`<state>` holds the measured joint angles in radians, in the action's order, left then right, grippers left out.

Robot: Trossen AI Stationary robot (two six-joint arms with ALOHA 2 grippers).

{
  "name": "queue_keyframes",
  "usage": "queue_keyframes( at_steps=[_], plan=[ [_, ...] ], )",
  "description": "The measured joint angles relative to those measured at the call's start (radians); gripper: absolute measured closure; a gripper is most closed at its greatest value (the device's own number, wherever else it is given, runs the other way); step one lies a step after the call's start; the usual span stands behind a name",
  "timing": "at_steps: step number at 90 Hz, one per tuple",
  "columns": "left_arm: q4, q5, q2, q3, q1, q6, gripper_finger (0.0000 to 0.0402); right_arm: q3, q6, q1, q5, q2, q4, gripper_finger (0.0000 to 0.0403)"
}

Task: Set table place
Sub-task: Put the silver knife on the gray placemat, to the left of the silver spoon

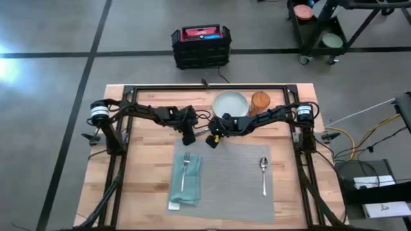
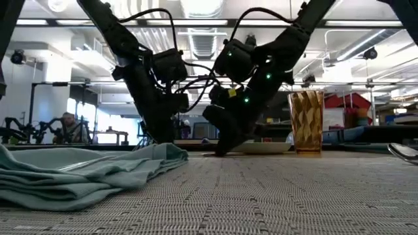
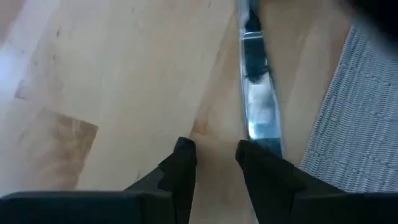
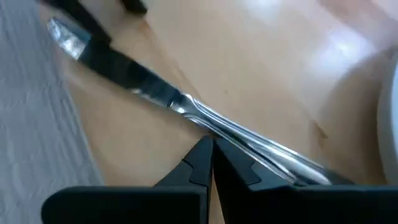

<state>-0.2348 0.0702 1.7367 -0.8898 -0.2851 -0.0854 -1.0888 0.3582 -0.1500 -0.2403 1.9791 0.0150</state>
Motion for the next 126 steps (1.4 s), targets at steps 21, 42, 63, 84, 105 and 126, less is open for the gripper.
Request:
queue_keyframes(
  at_steps=[21,42,63,84,105,126],
  plan=[
    [-0.001,0.012,0.000,0.000,0.001,-0.003,0.0287,-0.002,-0.019,-0.030,-0.020,0.017,0.064,0.0403],
    [0.013,0.020,0.000,0.002,0.002,-0.014,0.0287,-0.004,-0.022,-0.068,-0.025,0.017,0.139,0.0403],
    [0.018,0.023,-0.005,0.002,0.003,-0.013,0.0287,-0.007,-0.024,-0.077,0.009,0.038,0.173,0.0403],
    [0.048,0.074,-0.083,0.003,0.007,0.016,0.0287,-0.021,-0.031,-0.069,0.065,-0.054,0.075,0.0403],
    [0.108,0.082,-0.042,0.019,0.005,0.053,0.0287,-0.007,-0.001,-0.068,0.068,-0.045,0.053,0.0403],
    [0.175,0.070,-0.015,0.070,0.005,0.019,0.0287,0.003,0.036,-0.060,0.067,0.012,0.068,0.0403]
  ],
)
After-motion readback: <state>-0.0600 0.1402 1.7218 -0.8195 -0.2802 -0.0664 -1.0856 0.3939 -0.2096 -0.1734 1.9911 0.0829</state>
